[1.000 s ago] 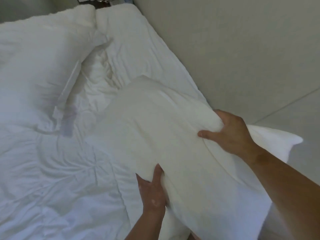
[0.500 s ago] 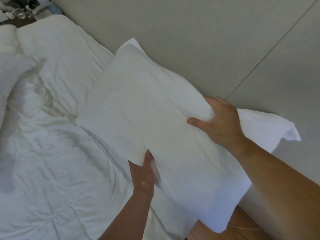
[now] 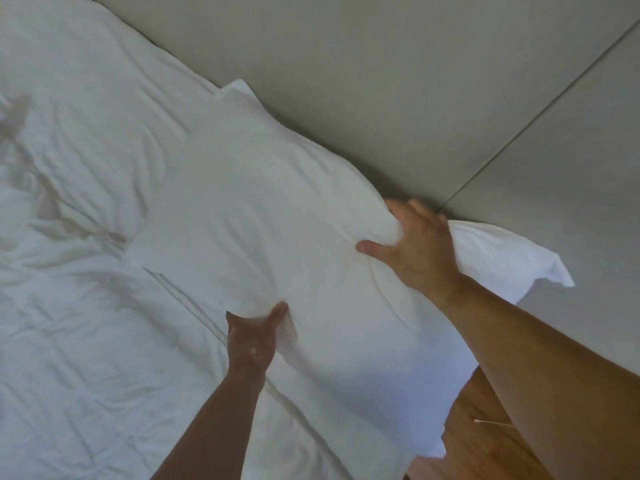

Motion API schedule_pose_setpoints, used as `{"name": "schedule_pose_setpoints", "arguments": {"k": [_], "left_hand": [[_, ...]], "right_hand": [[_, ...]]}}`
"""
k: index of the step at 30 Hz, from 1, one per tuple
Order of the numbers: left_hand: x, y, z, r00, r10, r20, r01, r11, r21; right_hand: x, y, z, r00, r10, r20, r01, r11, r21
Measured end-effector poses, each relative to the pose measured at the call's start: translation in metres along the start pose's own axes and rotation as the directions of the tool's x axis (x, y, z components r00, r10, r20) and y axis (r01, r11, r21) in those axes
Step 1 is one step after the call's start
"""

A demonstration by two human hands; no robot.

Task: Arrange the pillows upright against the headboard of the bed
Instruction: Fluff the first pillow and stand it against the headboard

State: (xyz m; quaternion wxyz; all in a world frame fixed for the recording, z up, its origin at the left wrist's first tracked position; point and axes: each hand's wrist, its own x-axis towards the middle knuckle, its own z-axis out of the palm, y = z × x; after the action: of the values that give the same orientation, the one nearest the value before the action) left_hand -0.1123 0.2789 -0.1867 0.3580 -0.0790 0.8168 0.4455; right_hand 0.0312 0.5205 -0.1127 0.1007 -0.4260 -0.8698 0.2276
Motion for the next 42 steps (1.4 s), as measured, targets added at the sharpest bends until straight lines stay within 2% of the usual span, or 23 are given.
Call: {"name": "schedule_pose_setpoints", "arguments": {"k": [2,4,6,8,10,11,13,14,15,17,20,23,25,27,30,34,38,40,42], "left_hand": [[0.015,0.028,-0.012,0.996,0.023,-0.085,-0.004,0.976,0.217],[0.012,0.079,-0.018,0.990,0.029,-0.139,0.017,0.949,0.313],[0.017,0.126,-0.020,0.980,0.160,-0.114,-0.088,0.876,0.474],[0.030,0.167,-0.016,0.917,0.397,0.031,-0.316,0.679,0.662],[0.045,0.207,-0.003,0.783,0.572,0.243,-0.541,0.434,0.720],[0.052,0.226,0.007,0.704,0.609,0.365,-0.636,0.311,0.706],[0.064,0.260,0.034,0.569,0.534,0.626,-0.767,0.070,0.638],[0.069,0.273,0.047,0.526,0.447,0.724,-0.800,-0.031,0.599],[0.072,0.284,0.060,0.518,0.352,0.780,-0.807,-0.103,0.582],[0.080,0.298,0.081,0.570,0.188,0.800,-0.777,-0.195,0.599],[0.096,0.308,0.101,0.668,0.024,0.744,-0.702,-0.311,0.641],[0.108,0.308,0.109,0.709,-0.014,0.705,-0.653,-0.391,0.649],[0.110,0.307,0.111,0.710,-0.020,0.704,-0.646,-0.418,0.639],[0.112,0.306,0.109,0.690,-0.032,0.723,-0.669,-0.409,0.620],[0.115,0.304,0.103,0.666,-0.023,0.746,-0.708,-0.336,0.621],[0.107,0.294,0.093,0.685,0.032,0.728,-0.652,-0.418,0.632],[0.092,0.286,0.074,0.690,0.077,0.719,-0.608,-0.476,0.635],[0.082,0.282,0.062,0.689,0.115,0.715,-0.584,-0.496,0.643],[0.070,0.281,0.049,0.657,0.157,0.738,-0.585,-0.511,0.630]], "right_hand": [[0.004,0.003,-0.005,0.998,0.021,0.051,-0.020,1.000,-0.012],[0.003,0.002,-0.011,0.997,0.022,0.079,-0.021,1.000,-0.009],[0.002,-0.001,-0.015,0.995,0.016,0.102,-0.015,1.000,-0.004],[0.002,-0.001,-0.020,0.989,0.019,0.145,-0.019,1.000,0.000],[0.004,0.001,-0.025,0.979,0.038,0.201,-0.043,0.999,0.016],[0.005,0.002,-0.027,0.972,0.053,0.230,-0.061,0.998,0.027],[0.008,0.008,-0.030,0.956,0.069,0.285,-0.084,0.996,0.041],[0.009,0.011,-0.030,0.948,0.066,0.312,-0.081,0.996,0.037],[0.010,0.014,-0.031,0.938,0.062,0.341,-0.077,0.997,0.031],[0.011,0.021,-0.032,0.919,0.068,0.388,-0.083,0.996,0.022],[0.012,0.028,-0.036,0.913,0.071,0.401,-0.084,0.996,0.014],[0.014,0.031,-0.041,0.883,0.185,0.431,-0.196,0.980,-0.019],[0.017,0.032,-0.043,0.857,0.256,0.447,-0.257,0.964,-0.059],[0.017,0.032,-0.043,0.846,0.264,0.463,-0.241,0.964,-0.110],[0.015,0.039,-0.044,0.862,0.248,0.441,-0.204,0.968,-0.145],[0.007,0.055,-0.051,0.869,0.235,0.436,-0.188,0.971,-0.148],[-0.019,0.059,-0.069,0.814,0.266,0.516,-0.256,0.962,-0.091],[-0.033,0.056,-0.072,0.837,0.303,0.456,-0.266,0.953,-0.146],[-0.046,0.049,-0.070,0.865,0.345,0.364,-0.295,0.937,-0.186]]}}
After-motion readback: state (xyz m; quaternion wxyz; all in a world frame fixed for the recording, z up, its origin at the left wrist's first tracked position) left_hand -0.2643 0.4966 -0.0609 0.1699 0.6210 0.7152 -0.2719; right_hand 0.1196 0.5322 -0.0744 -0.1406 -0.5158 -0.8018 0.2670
